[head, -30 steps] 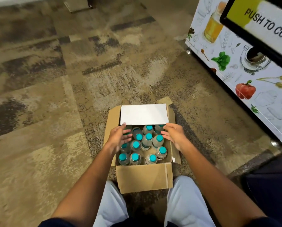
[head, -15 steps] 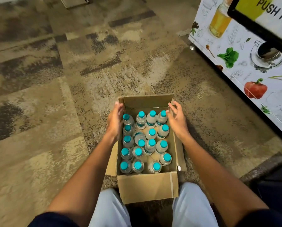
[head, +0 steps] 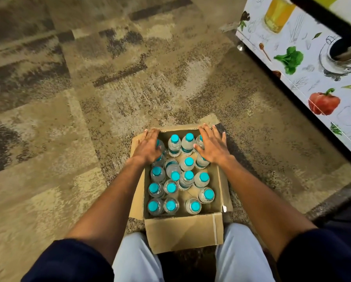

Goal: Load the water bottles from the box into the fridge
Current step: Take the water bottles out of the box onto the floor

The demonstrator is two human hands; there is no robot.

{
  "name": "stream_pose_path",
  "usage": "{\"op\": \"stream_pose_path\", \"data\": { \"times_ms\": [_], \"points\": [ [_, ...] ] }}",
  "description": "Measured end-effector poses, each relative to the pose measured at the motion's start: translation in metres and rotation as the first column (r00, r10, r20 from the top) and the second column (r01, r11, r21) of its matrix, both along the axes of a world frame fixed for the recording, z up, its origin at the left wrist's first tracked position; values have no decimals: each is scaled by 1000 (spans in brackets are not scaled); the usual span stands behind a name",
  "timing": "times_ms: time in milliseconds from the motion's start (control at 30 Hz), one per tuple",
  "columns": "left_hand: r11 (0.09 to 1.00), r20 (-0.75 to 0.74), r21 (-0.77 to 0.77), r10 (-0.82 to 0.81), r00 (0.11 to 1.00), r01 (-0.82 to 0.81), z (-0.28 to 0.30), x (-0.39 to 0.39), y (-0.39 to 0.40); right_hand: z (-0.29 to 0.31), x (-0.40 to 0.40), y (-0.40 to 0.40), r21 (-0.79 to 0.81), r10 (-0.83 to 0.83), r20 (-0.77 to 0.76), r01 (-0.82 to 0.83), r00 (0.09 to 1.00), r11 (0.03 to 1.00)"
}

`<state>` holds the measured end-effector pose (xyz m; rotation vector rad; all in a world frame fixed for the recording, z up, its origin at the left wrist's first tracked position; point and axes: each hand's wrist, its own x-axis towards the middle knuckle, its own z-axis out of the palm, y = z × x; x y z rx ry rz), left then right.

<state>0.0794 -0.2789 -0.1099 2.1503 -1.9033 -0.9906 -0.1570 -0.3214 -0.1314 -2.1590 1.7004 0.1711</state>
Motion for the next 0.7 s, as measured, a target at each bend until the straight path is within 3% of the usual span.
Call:
{"op": "stream_pose_path", "data": {
  "times_ms": [133,267,400,700],
  "points": [
    [997,38,-83,13,999,-10,7,1,9,8,8,9,-124,-27,85,37,996,992],
    [983,239,-182,74,968,-30,0,9,18,17,28,19,-288,11,163,37,987,957],
    [976,352,-217,69,934,10,-3,10,18,16,50,22,-273,47,158,-2,986,962],
    [992,473,-126,45,880,17,-13,-1,-4,3,75,10,-199,72,68,-57,995,978]
  ]
}}
